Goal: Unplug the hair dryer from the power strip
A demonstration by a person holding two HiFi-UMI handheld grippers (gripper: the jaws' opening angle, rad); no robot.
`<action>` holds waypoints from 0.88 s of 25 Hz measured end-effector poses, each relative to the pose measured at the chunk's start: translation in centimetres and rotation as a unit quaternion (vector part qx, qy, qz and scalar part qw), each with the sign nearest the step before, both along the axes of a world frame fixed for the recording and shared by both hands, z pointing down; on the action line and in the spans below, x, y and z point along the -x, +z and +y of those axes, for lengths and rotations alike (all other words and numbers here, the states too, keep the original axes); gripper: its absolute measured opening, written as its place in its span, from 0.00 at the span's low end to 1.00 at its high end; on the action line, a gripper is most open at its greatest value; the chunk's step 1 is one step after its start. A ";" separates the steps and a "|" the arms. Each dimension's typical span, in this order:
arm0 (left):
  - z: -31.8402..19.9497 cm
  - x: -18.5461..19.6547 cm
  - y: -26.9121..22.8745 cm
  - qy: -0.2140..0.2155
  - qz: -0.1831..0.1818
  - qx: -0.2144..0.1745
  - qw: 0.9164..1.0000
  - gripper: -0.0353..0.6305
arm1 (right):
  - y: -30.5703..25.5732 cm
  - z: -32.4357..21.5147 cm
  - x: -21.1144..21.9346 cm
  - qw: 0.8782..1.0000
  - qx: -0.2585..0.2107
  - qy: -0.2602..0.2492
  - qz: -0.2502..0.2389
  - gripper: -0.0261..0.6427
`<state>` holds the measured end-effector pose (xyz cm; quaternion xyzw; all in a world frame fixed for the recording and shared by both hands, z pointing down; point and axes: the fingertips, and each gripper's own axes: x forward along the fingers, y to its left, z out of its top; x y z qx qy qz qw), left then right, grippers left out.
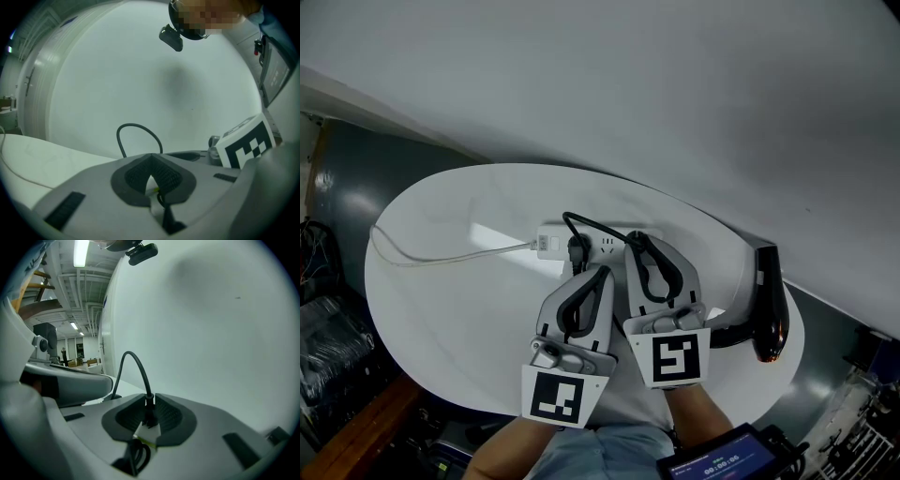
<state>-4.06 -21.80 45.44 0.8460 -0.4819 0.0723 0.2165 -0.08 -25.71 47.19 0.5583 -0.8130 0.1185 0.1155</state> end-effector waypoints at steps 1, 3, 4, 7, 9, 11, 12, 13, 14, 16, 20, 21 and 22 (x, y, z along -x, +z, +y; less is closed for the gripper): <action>0.0 -0.1 -0.1 0.000 0.000 -0.002 1.000 0.05 | -0.2 0.0 0.0 1.000 -0.003 0.001 0.000 0.13; 0.1 -0.2 -0.3 0.000 0.001 -0.005 1.000 0.05 | -0.4 0.1 0.0 1.000 -0.008 0.001 0.000 0.13; 0.1 -0.2 -0.4 -0.001 0.002 -0.007 1.000 0.05 | -0.6 0.2 0.0 1.000 -0.009 0.001 -0.002 0.13; 0.4 -0.1 -1.0 -0.002 0.004 -0.012 1.000 0.05 | -1.2 0.4 0.0 1.000 -0.012 0.003 -0.008 0.13; 0.5 -0.1 -1.4 -0.002 0.005 -0.016 1.000 0.05 | -1.9 0.6 -0.1 1.000 -0.017 0.007 -0.013 0.13; 0.5 -0.2 -1.5 -0.002 0.006 -0.018 1.000 0.05 | -2.5 0.8 -0.1 1.000 -0.023 0.011 -0.016 0.13; 0.5 -0.3 -1.5 -0.001 0.007 -0.019 1.000 0.05 | -2.8 0.9 -0.1 0.999 -0.025 0.011 -0.016 0.13; 0.5 -0.4 -1.5 -0.001 0.007 -0.019 1.000 0.05 | -2.9 1.0 -0.2 1.000 -0.026 0.009 -0.014 0.13; 0.5 -0.5 -1.5 -0.001 0.008 -0.020 1.000 0.05 | -2.9 1.1 -0.2 1.000 -0.028 0.006 -0.010 0.13; 0.6 -0.7 -1.6 -0.001 0.010 -0.021 1.000 0.05 | -2.9 1.3 -0.2 1.000 -0.027 0.004 -0.011 0.12; 0.9 -1.0 -1.4 0.002 0.011 -0.018 1.000 0.05 | -3.1 1.6 -0.4 0.999 -0.029 0.007 -0.017 0.12; 0.8 -1.0 -1.2 0.002 0.010 -0.017 1.000 0.05 | -2.9 1.5 -0.3 1.000 -0.028 0.003 -0.011 0.12; 0.7 -1.0 -1.2 0.002 0.010 -0.017 1.000 0.05 | -2.6 1.5 -0.3 1.000 -0.026 -0.002 -0.008 0.12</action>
